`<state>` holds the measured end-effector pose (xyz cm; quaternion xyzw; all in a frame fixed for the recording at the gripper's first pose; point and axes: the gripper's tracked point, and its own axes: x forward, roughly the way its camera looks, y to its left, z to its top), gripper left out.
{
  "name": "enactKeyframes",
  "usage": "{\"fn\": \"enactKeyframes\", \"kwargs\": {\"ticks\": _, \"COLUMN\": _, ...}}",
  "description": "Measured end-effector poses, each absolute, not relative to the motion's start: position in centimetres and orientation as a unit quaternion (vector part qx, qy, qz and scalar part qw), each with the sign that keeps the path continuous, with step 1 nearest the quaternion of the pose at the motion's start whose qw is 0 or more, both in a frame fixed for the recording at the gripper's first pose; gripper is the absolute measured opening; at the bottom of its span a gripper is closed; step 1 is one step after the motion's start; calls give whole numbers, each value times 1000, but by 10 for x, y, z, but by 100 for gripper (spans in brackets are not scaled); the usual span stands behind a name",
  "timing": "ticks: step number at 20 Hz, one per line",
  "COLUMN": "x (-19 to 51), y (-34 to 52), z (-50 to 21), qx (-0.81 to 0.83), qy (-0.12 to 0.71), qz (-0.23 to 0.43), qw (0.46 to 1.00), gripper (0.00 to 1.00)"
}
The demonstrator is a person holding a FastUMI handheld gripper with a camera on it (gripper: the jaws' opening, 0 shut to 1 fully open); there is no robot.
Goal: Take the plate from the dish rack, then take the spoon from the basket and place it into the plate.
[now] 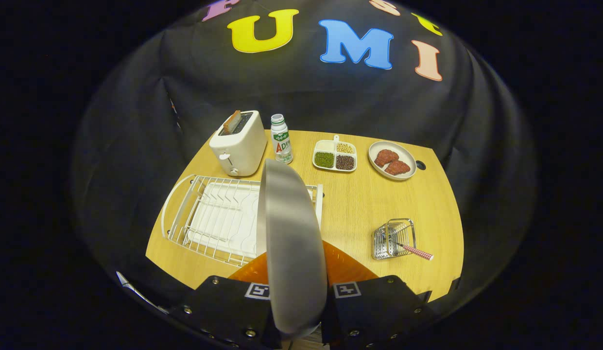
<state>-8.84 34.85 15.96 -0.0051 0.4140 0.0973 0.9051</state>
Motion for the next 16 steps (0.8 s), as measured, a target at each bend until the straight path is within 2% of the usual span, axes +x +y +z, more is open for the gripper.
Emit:
{"fn": "enactKeyframes", "kwargs": {"ticks": 7, "x": -129, "y": 273, "z": 134, "qx": 39, "qy": 407, "qz": 137, "qw": 902, "gripper": 30}}
{"fn": "enactKeyframes", "kwargs": {"ticks": 16, "x": -167, "y": 208, "z": 26, "qx": 131, "qy": 437, "qz": 151, "qw": 877, "gripper": 30}}
